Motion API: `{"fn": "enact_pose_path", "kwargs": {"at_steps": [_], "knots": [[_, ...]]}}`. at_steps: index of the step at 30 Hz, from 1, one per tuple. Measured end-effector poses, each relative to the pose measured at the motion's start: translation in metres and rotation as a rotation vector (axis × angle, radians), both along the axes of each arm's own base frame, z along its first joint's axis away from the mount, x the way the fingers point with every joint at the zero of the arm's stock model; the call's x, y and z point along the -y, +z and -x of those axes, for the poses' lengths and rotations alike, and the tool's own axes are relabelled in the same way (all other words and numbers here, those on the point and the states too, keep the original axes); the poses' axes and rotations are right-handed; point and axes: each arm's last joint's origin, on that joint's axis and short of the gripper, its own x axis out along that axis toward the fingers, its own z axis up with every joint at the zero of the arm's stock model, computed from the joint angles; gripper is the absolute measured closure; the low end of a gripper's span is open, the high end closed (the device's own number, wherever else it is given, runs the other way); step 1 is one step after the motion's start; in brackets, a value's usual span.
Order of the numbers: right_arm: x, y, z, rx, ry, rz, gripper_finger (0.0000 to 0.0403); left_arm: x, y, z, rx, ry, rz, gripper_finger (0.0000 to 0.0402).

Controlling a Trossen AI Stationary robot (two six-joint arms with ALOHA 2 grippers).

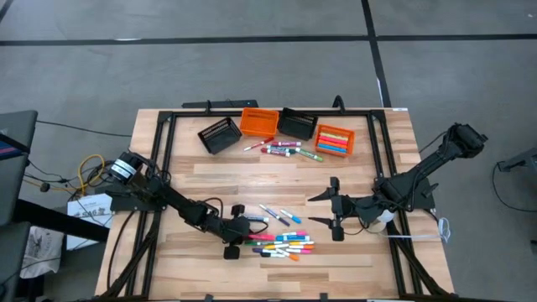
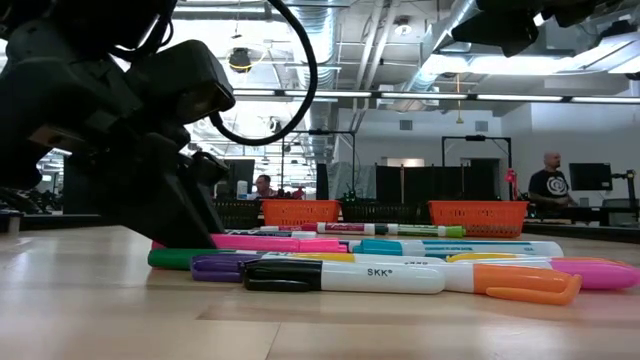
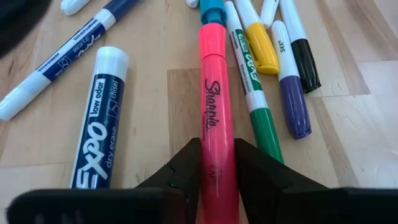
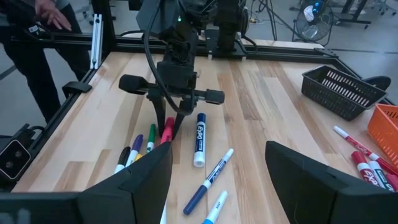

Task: Pick & Place Markers
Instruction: Put the large pink highlighter into the right orange bin

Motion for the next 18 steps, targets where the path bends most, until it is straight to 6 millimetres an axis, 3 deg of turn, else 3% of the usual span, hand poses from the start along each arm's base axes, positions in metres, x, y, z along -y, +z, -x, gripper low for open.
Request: {"fn": "enact_pose_path", "kwargs": {"at_steps": [18], "knots": [[-0.0012, 0.0026, -0.0006, 0.026, 0.003, -0.019, 0.0154, -0.0015, 0.0049, 0.0015, 0.002, 0.000, 0.005, 0.0320]]}}
